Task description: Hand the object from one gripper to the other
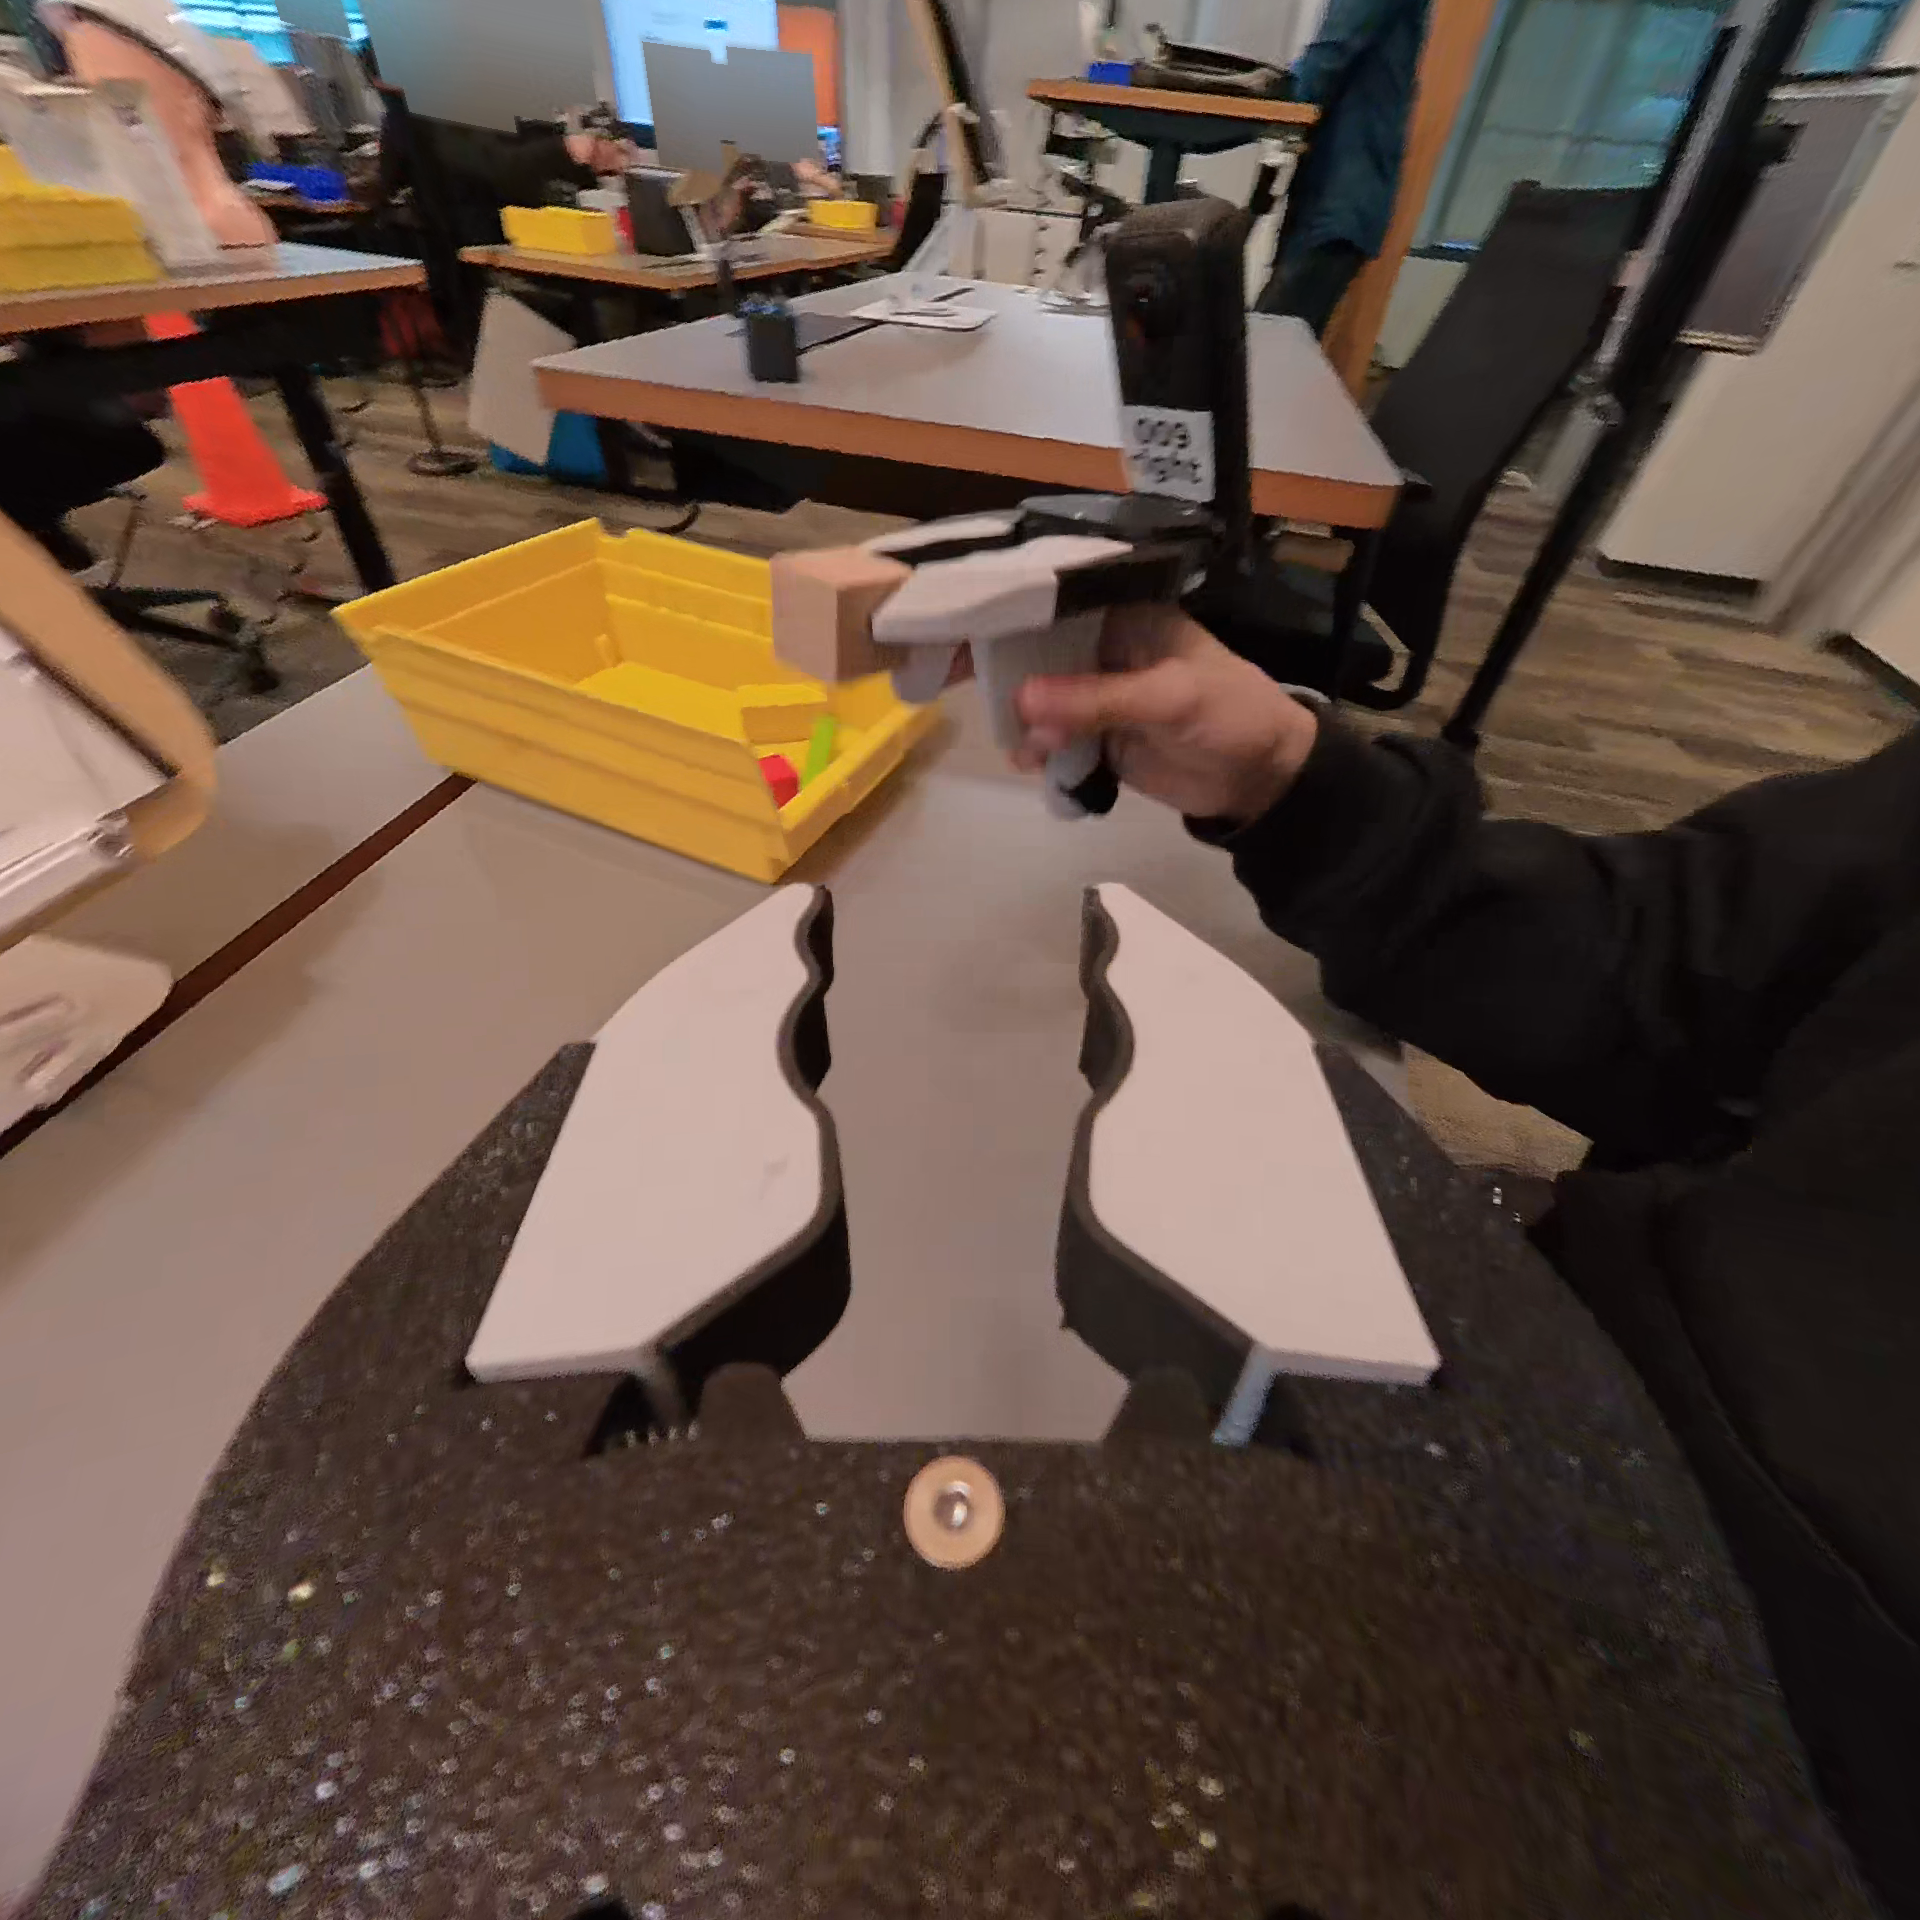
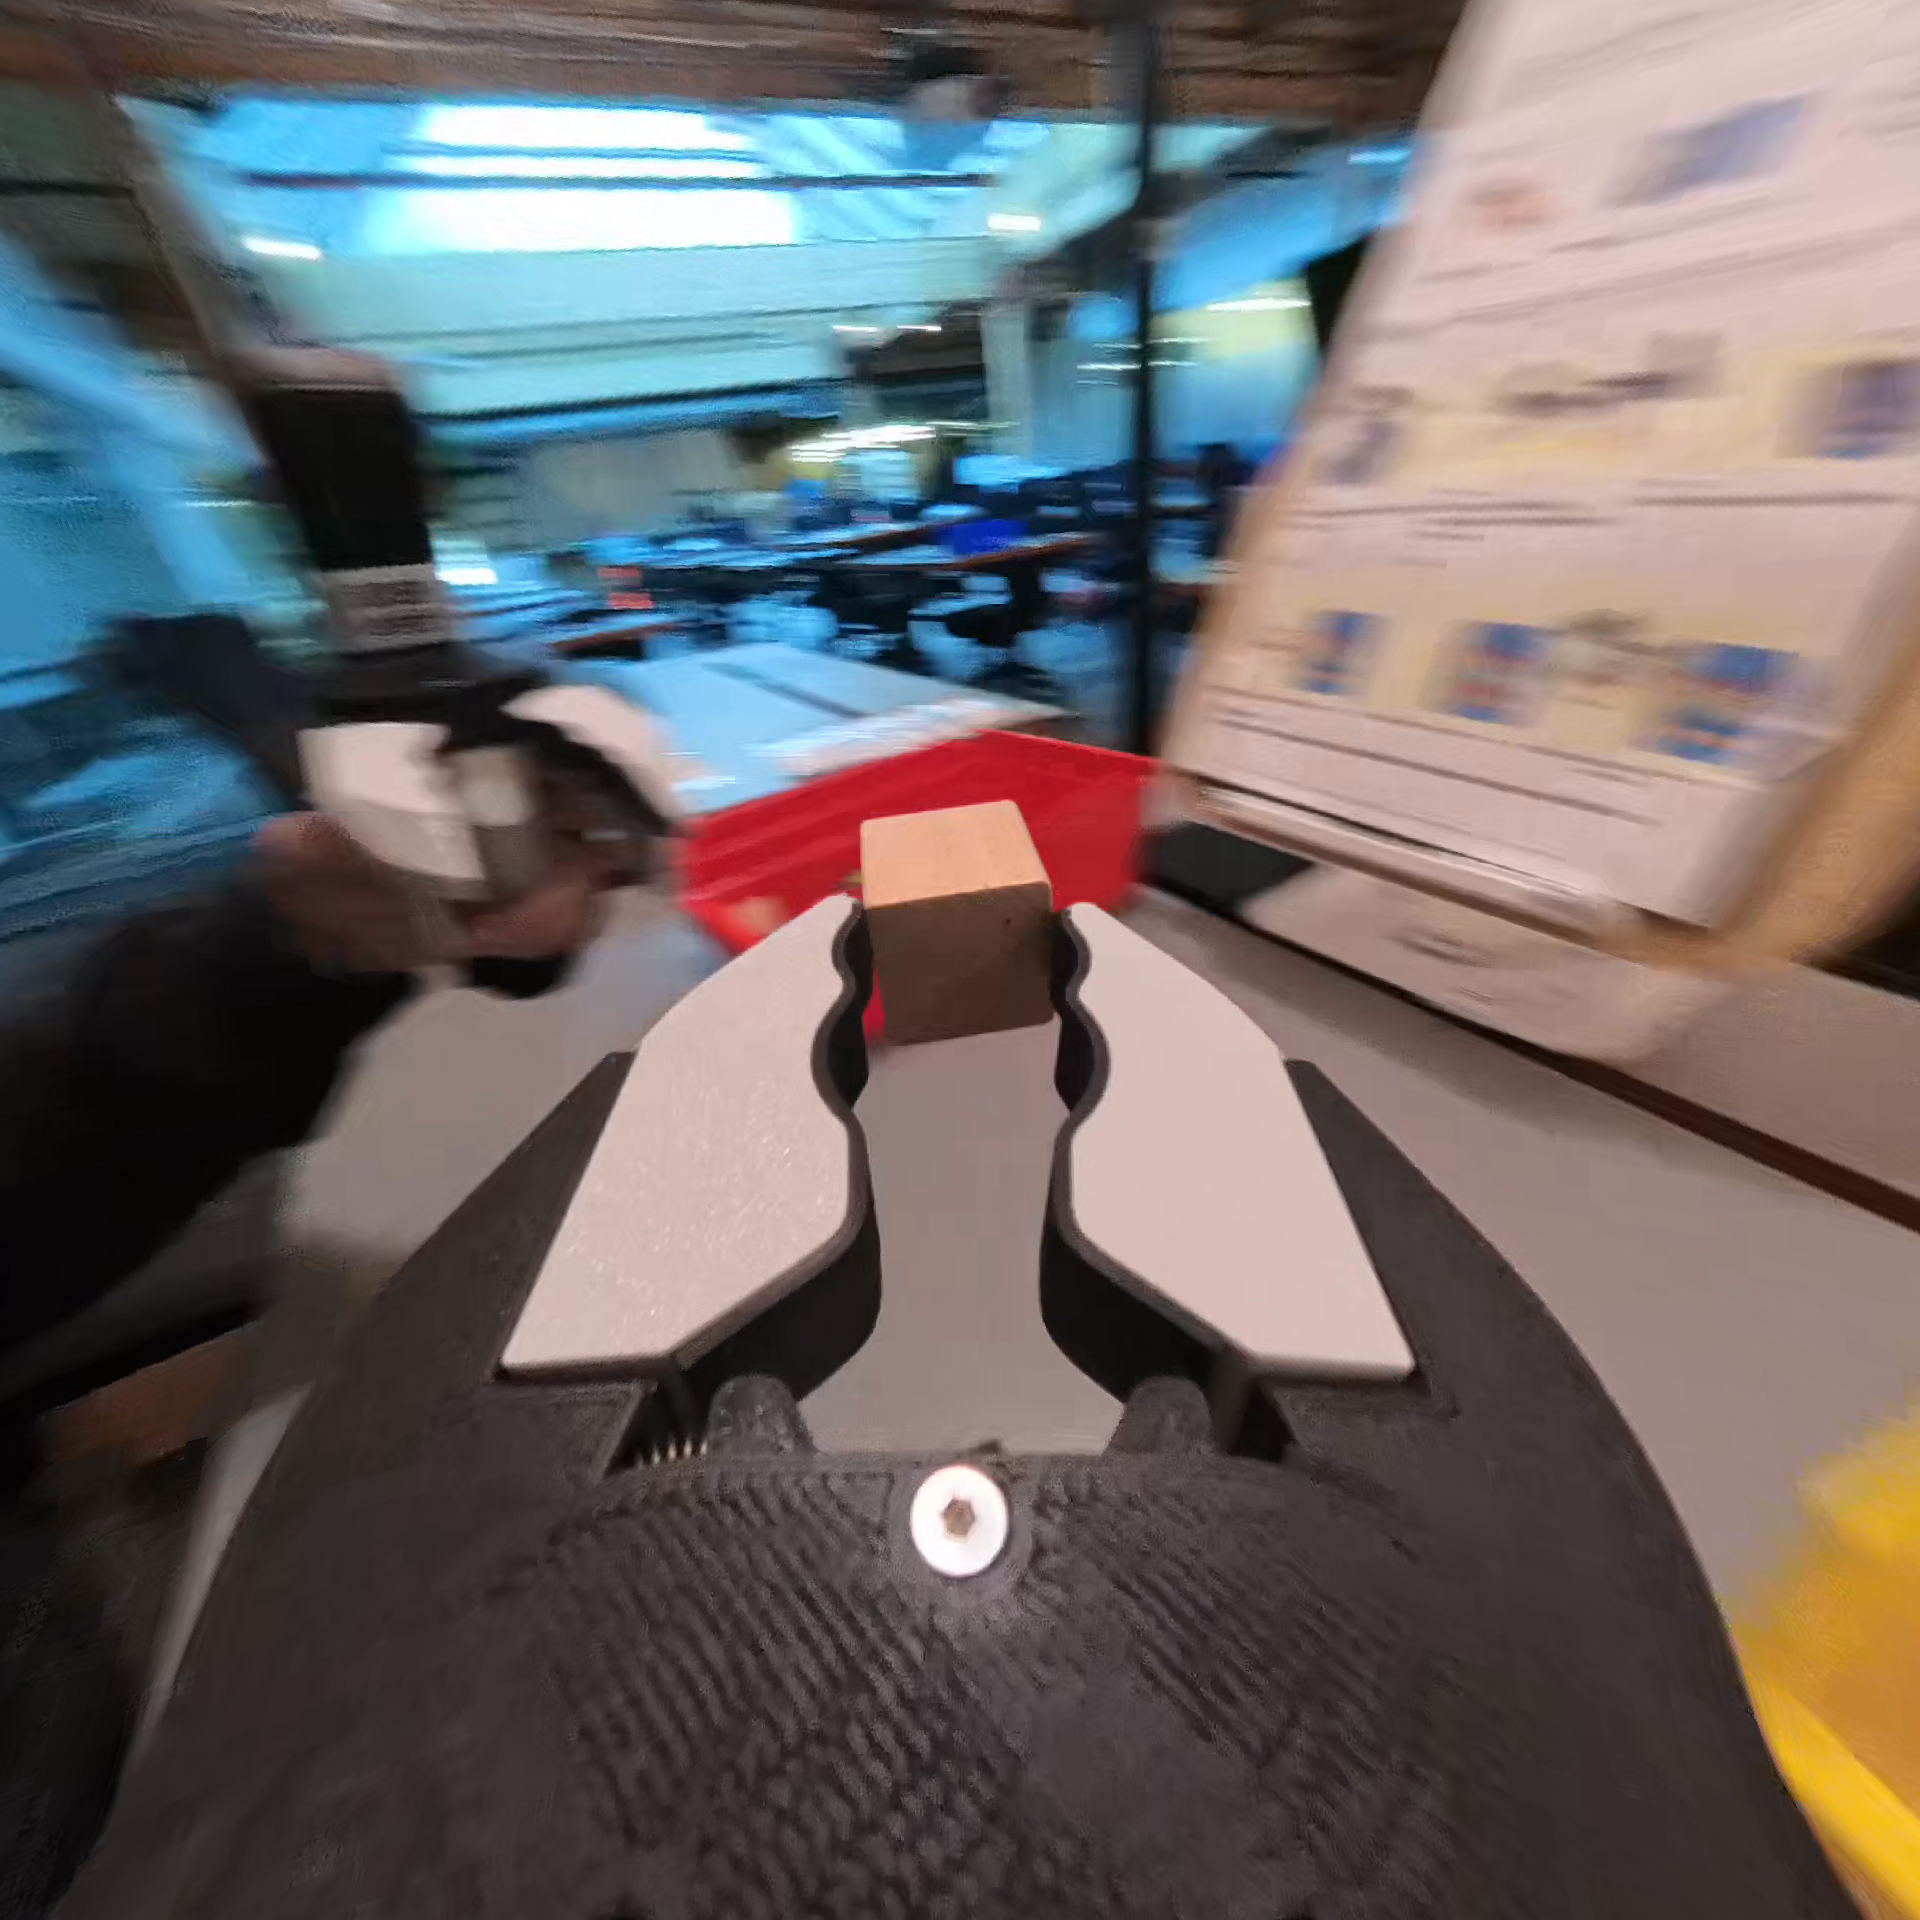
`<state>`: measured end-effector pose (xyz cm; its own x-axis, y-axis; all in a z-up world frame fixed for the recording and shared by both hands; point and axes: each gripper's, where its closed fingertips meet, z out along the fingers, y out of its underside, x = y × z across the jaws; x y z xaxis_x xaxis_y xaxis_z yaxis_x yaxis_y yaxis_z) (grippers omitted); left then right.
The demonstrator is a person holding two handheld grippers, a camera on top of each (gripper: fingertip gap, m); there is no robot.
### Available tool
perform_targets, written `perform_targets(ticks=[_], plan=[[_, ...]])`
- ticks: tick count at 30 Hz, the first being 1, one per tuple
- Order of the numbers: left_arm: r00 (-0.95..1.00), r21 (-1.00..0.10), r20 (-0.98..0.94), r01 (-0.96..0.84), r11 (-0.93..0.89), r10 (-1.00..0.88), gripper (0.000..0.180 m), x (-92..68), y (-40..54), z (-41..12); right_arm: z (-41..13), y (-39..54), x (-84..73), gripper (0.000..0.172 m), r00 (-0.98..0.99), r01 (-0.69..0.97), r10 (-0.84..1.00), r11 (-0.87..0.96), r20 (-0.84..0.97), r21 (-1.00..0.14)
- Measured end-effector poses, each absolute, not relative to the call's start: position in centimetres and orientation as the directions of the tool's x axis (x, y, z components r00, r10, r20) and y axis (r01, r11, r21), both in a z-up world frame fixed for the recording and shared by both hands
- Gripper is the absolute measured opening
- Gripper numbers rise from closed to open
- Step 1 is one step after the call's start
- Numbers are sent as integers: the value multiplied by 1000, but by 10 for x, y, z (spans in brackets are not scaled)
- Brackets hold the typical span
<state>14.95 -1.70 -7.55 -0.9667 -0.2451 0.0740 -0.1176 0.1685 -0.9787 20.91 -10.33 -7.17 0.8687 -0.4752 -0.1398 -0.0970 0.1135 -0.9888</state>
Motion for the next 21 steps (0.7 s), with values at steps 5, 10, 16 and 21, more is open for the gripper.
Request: perform_targets(ticks=[5,10,16,21], plan=[[-934,-965,144,-206,161,-328,43,159,6,-96,-133,-279,285,34,354,-167,-935,-39,-23,-985],[-922,-949,209,-271,159,-325,39,158,13,-115,-180,-370,299,34,98,-303,-993,-89,62,-949],[-917,-937,229,-299,182,-328,39,161,13,-127,-195,-383,305,34,51,-366,-976,-217,213,-905],[-911,-931,250,-319,175,-328,39,164,14,-132,-210,-384,312,34,58,-399,-975,-219,213,-890]])
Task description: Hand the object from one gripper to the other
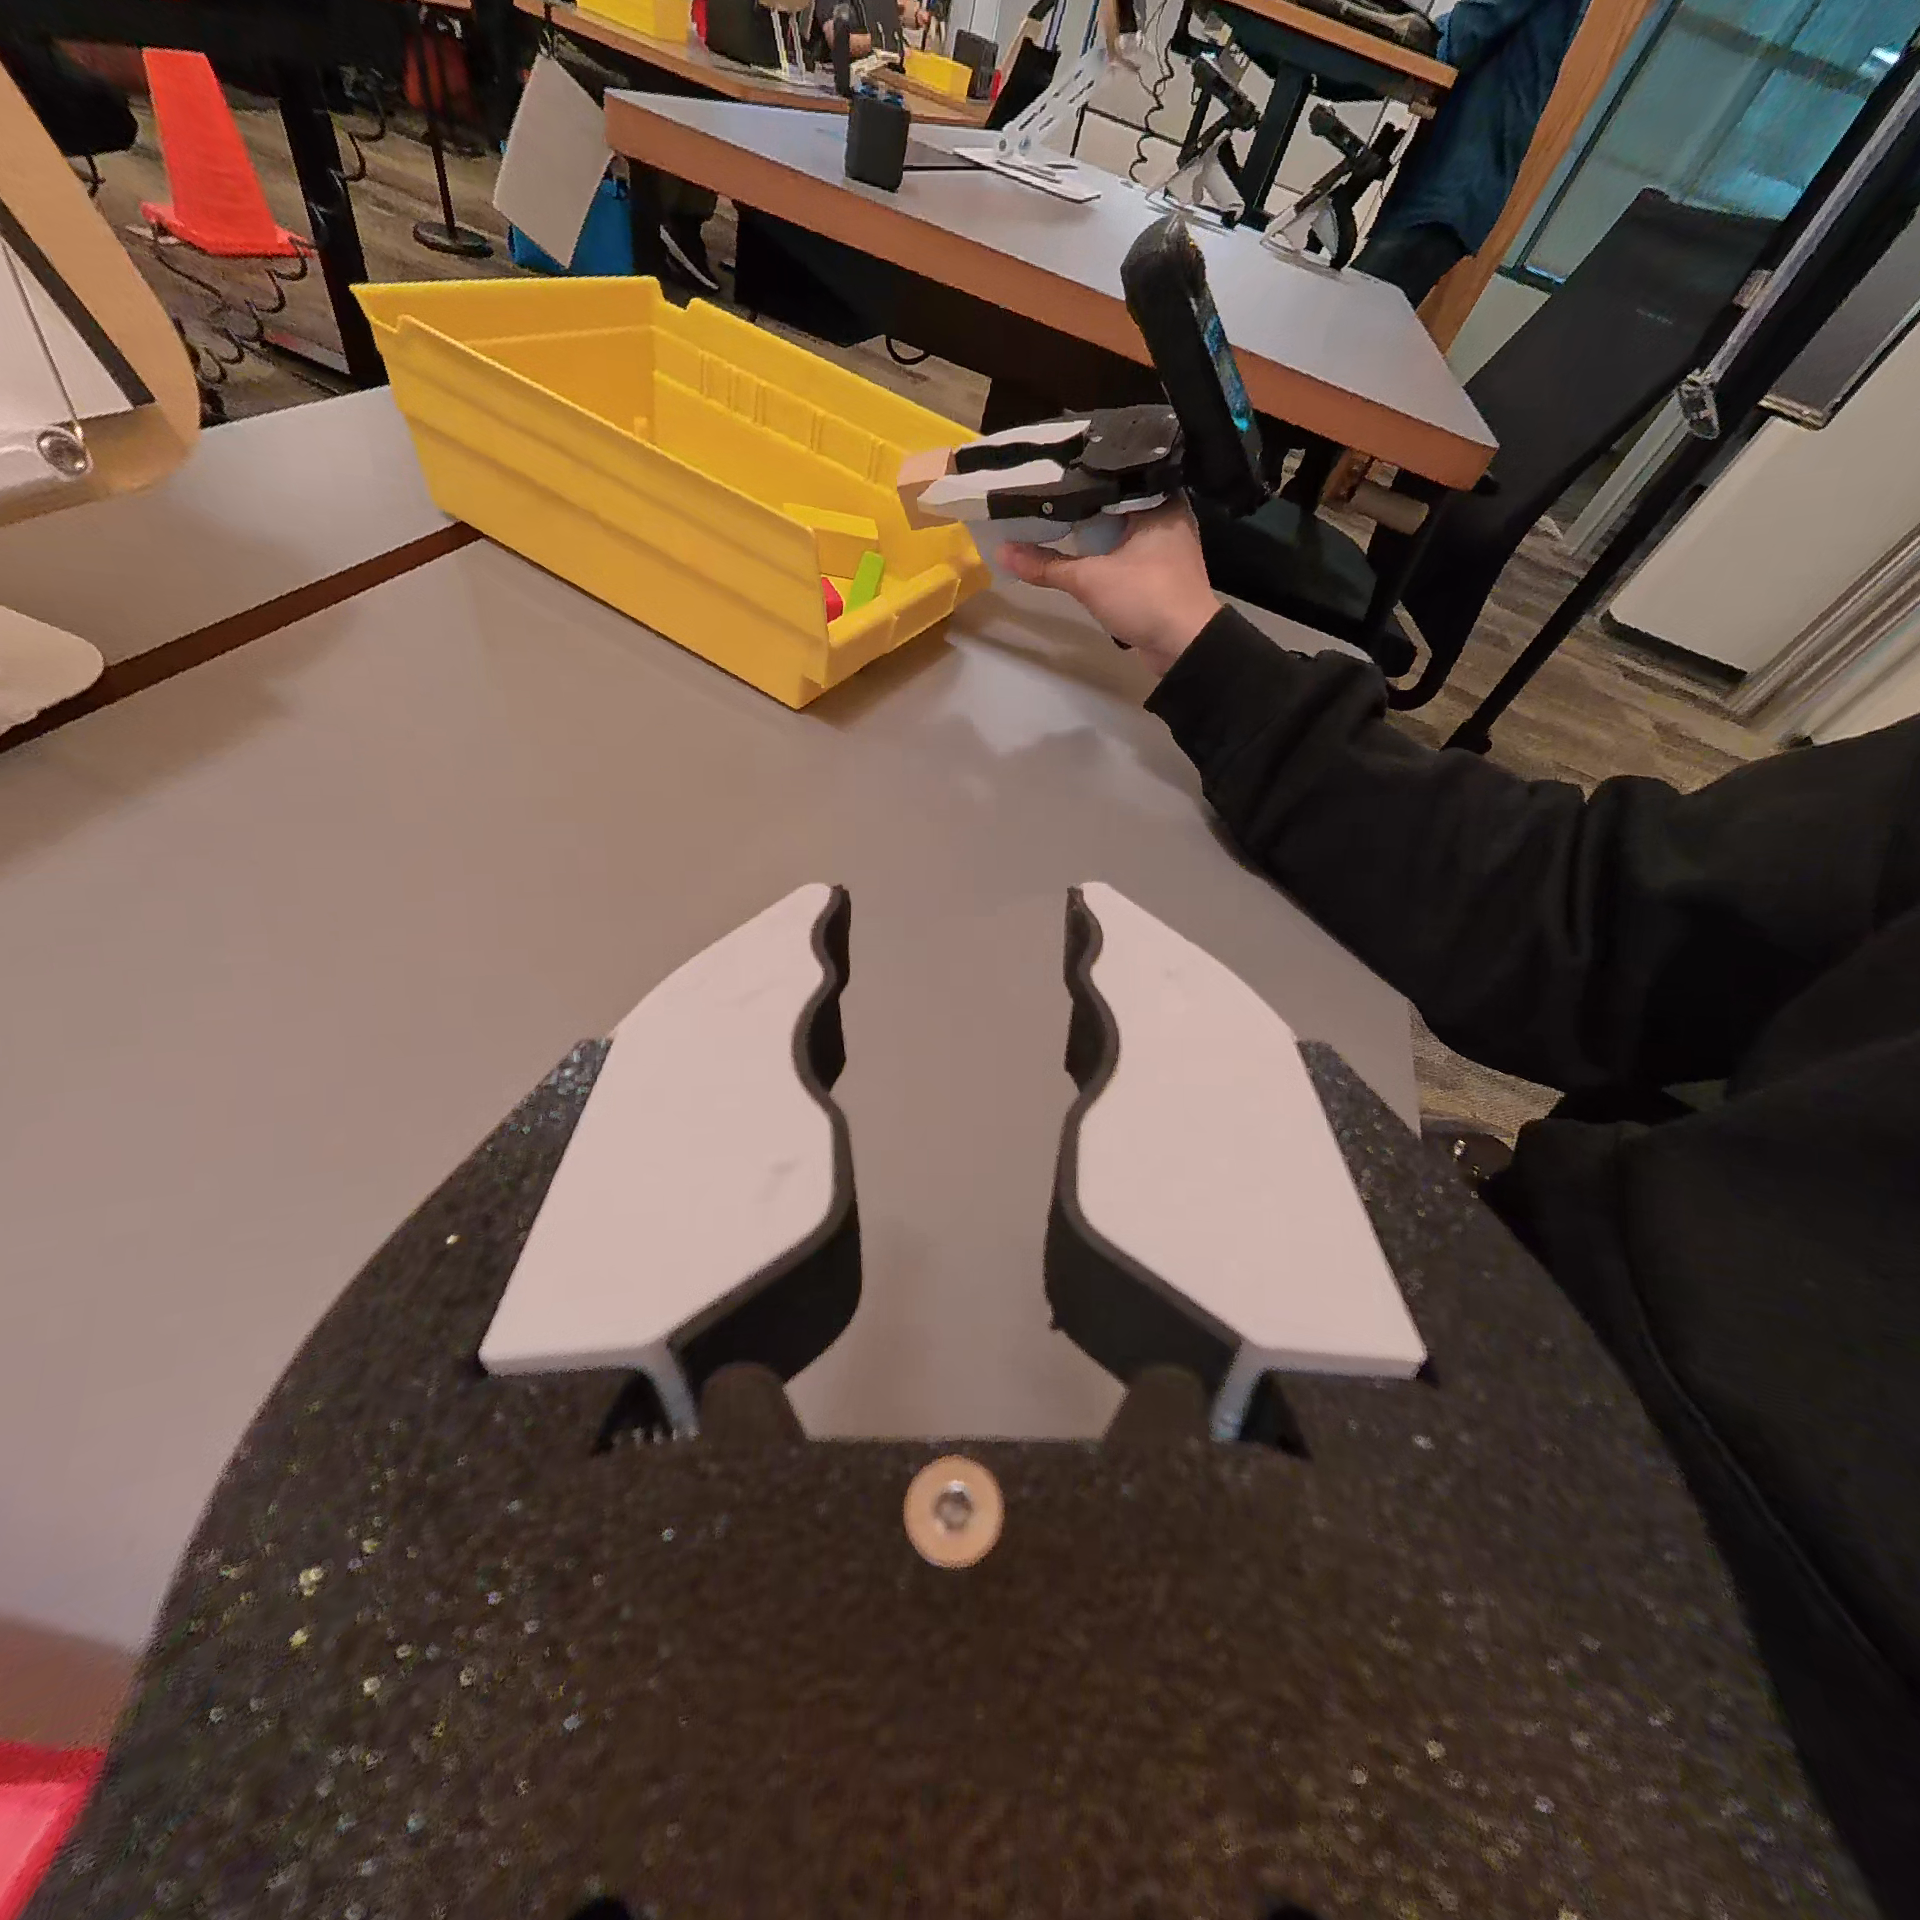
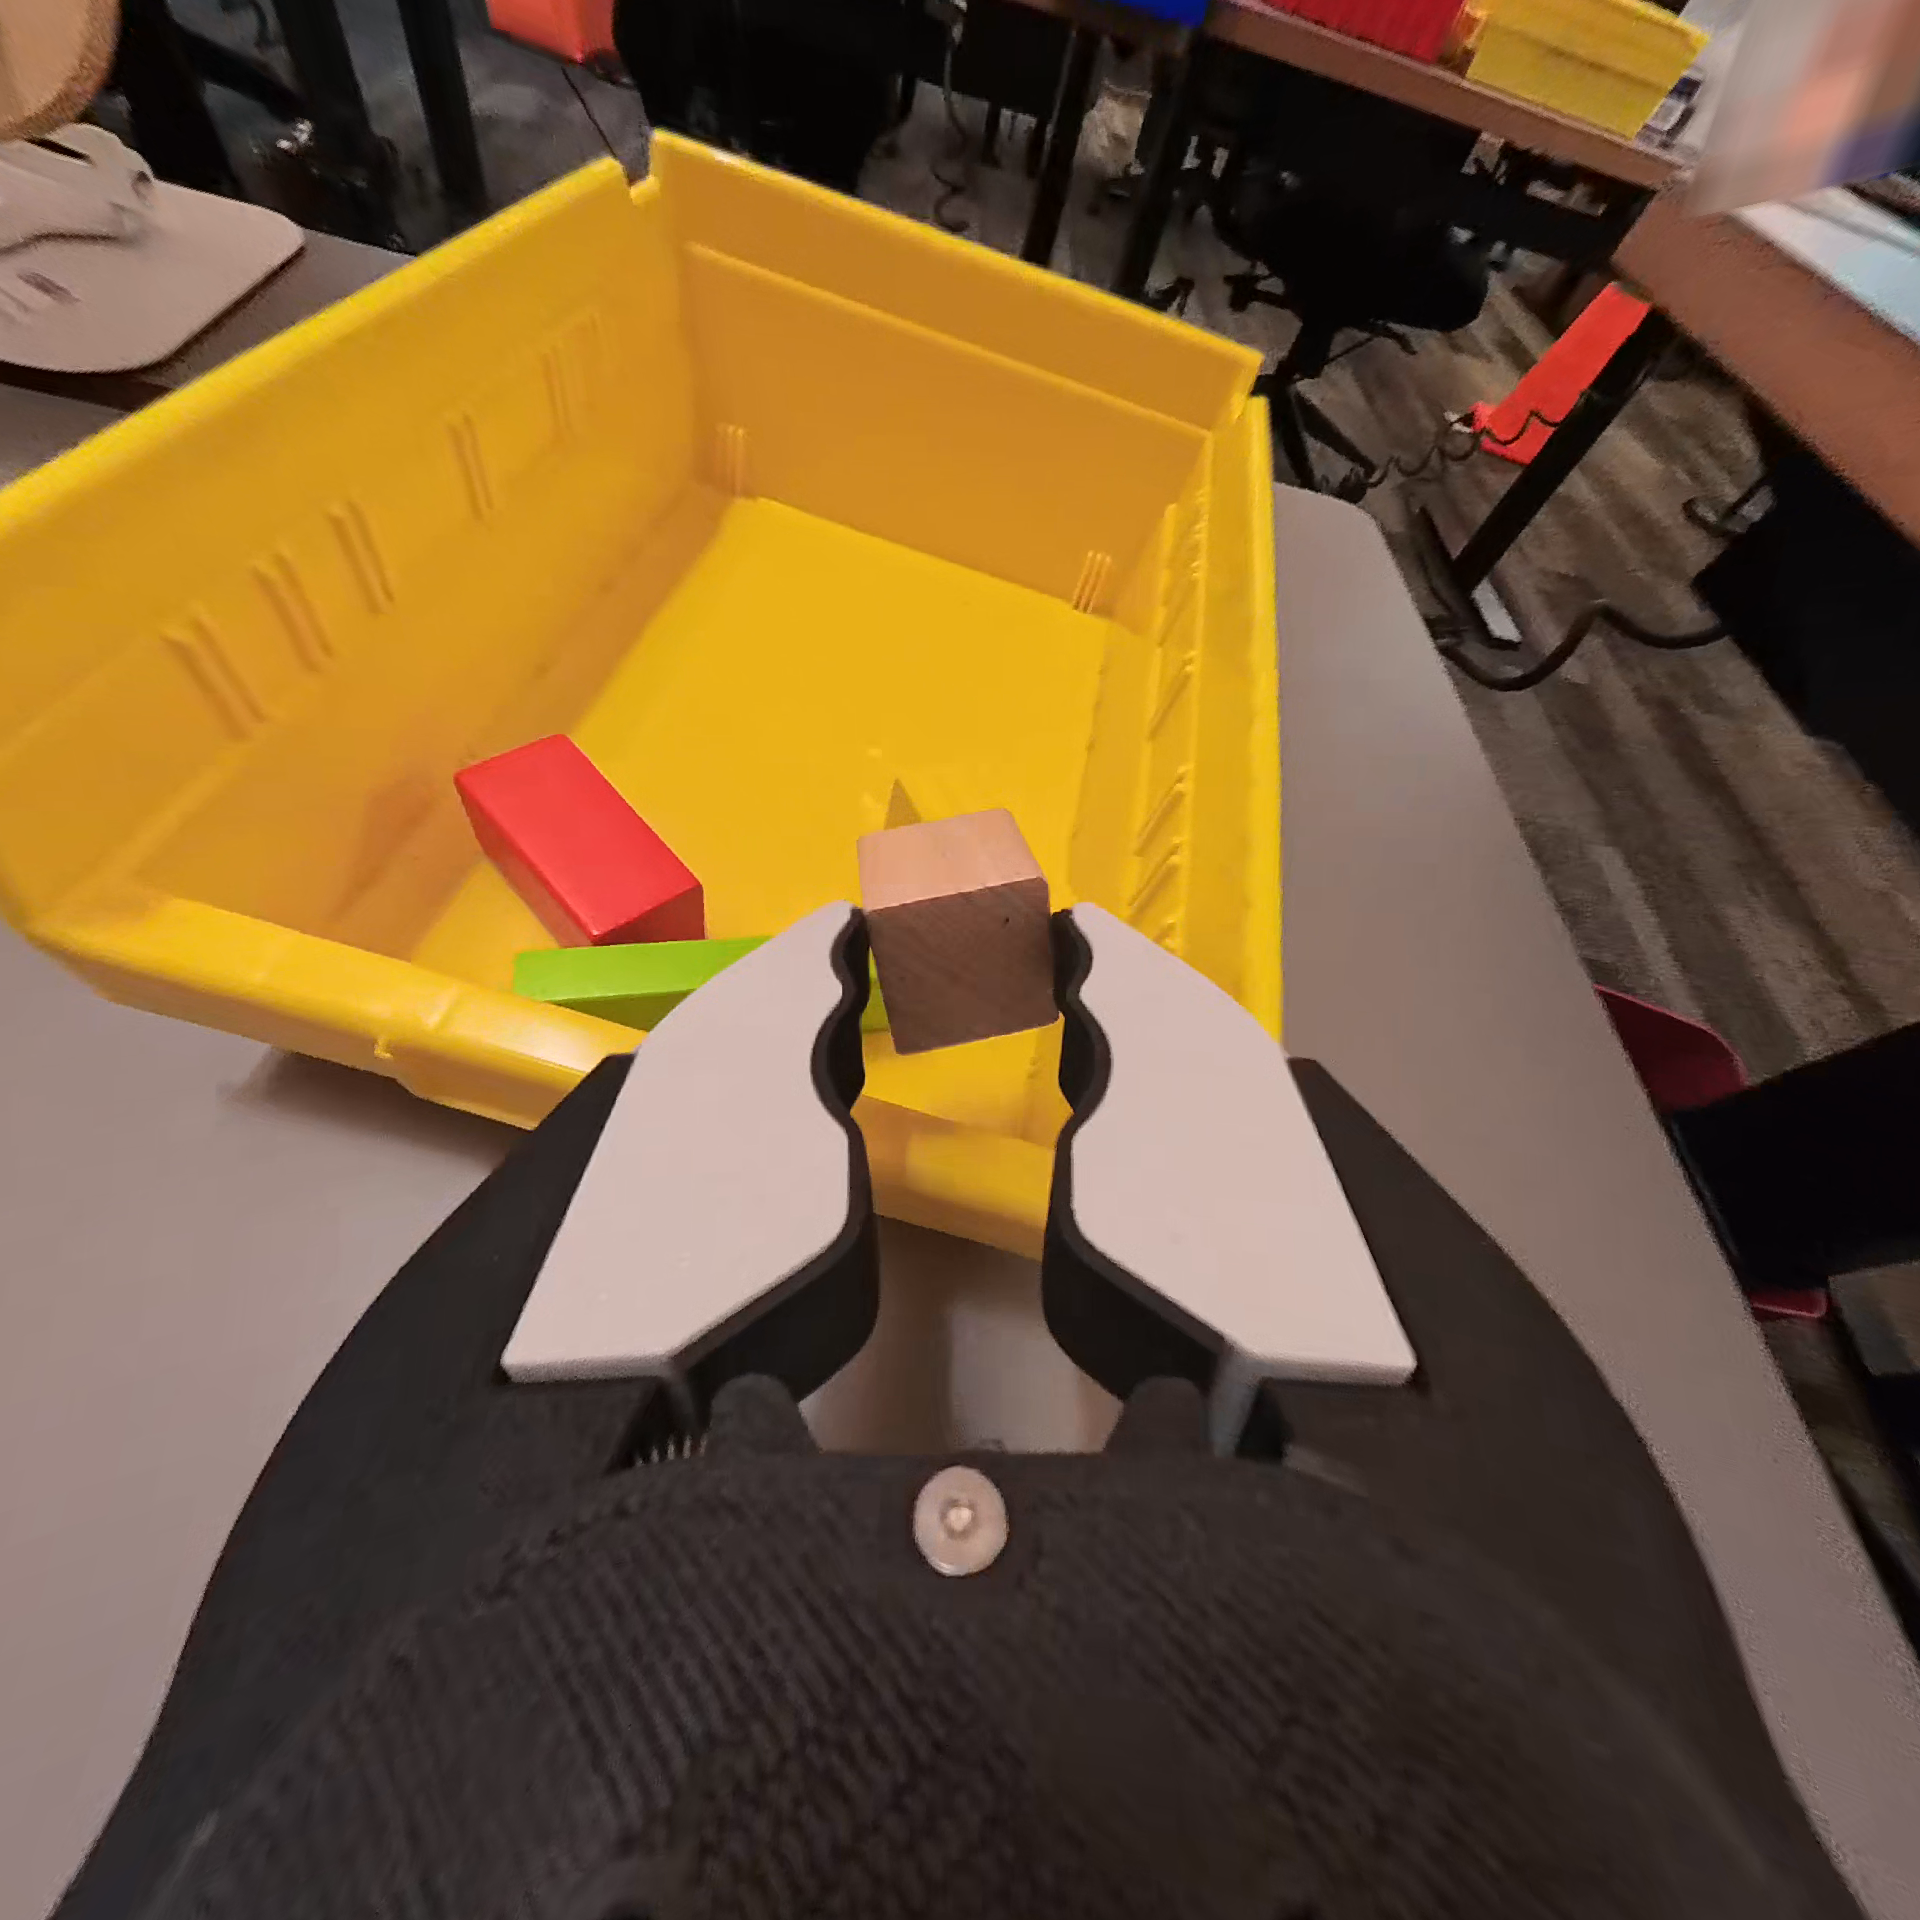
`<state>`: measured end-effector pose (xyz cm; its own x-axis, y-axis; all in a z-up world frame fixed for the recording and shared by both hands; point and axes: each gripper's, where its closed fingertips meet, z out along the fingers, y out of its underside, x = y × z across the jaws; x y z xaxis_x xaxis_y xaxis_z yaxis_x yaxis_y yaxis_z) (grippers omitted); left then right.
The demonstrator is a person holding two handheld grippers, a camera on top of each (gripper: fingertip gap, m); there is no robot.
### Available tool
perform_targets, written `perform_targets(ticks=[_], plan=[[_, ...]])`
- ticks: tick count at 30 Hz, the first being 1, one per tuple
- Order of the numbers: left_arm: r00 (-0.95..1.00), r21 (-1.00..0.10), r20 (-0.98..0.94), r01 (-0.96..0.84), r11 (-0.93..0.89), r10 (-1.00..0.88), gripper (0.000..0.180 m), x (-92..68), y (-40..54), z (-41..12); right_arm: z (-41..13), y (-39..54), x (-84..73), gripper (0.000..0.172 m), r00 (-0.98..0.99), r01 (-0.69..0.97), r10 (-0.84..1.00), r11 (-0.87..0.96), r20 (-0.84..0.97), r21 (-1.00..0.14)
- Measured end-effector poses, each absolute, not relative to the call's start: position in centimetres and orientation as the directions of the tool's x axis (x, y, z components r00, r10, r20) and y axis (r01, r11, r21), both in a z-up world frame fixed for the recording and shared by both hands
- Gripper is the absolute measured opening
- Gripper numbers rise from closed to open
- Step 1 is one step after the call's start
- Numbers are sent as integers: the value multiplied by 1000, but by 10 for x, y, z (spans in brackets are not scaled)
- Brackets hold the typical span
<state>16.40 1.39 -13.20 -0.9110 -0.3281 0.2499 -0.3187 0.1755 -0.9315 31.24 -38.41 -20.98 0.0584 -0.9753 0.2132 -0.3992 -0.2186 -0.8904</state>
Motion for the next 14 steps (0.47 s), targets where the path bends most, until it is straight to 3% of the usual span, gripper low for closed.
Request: perform_targets(ticks=[4,7,14], plan=[[-895,-928,268,-340,154,-357,41,170,23,-133,-211,-382,311,34,61,-388,-985,-170,159,-906],[-870,-933,278,-345,102,-407,46,179,40,-122,-196,-386,306,47,24,-341,-989,-147,148,-928],[-630,-936,211,-350,31,-747,56,236,144,-91,-146,-341,298,60,160,-206,-987,-43,10,-978]])
